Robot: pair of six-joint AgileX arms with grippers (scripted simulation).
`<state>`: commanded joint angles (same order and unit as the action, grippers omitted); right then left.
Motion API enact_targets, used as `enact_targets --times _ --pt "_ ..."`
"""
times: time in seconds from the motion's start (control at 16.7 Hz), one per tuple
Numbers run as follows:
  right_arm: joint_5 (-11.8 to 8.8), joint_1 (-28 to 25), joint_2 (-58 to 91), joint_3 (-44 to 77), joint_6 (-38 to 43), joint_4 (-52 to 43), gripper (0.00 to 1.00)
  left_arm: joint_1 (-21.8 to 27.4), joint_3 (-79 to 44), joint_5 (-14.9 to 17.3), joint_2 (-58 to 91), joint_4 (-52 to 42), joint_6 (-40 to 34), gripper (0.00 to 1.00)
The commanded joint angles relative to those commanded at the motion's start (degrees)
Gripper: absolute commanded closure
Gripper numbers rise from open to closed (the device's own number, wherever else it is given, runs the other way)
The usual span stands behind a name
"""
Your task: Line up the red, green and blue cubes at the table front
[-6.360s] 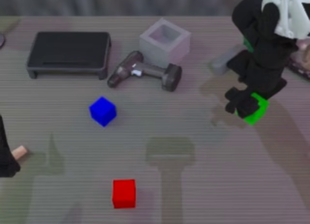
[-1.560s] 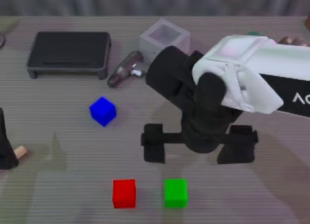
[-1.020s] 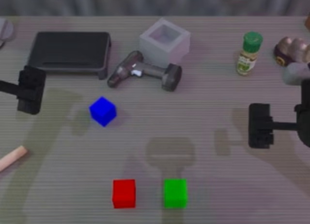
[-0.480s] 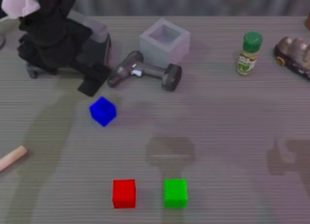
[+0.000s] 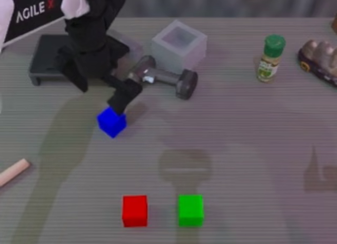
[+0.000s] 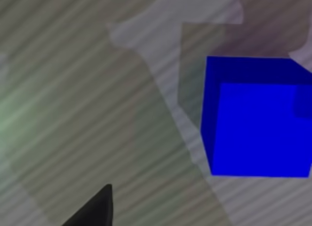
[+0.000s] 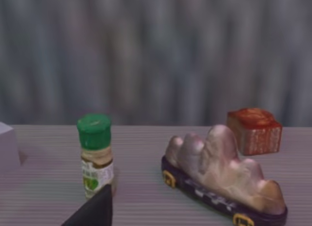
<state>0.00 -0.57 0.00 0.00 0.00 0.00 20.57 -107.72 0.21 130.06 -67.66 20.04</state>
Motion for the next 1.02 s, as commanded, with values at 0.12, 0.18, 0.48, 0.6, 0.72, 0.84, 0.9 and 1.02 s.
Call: enact_targets --times 0.12,0.18,0.48,0.6,0.72,0.84,0.9,1.02 --pt "0.00 0.00 0.00 0.00 0.00 0.00 0.00 0.00 0.00 0.00 0.00 0.00 0.00 0.00" --pt "0.00 0.00 0.00 0.00 0.00 0.00 0.00 0.00 0.00 0.00 0.00 0.00 0.00 0.00" --pt "0.00 0.00 0.00 0.00 0.00 0.00 0.00 -0.11 3.14 0.02 1.38 4.37 0.13 0.00" --pt "0.00 0.00 0.00 0.00 0.00 0.00 0.00 -0.12 5.87 0.03 3.01 9.28 0.11 0.00" --pt "0.00 0.00 0.00 0.00 0.00 0.00 0.00 -0.09 8.35 0.05 4.51 13.28 0.12 0.00" --pt "0.00 0.00 0.00 0.00 0.00 0.00 0.00 -0.07 9.50 0.06 5.37 14.88 0.13 0.00" --pt "0.00 0.00 0.00 0.00 0.00 0.00 0.00 -0.07 9.53 0.06 5.39 14.92 0.13 0.00" --pt "0.00 0.00 0.00 0.00 0.00 0.00 0.00 -0.07 9.53 0.06 5.39 14.92 0.13 0.00"
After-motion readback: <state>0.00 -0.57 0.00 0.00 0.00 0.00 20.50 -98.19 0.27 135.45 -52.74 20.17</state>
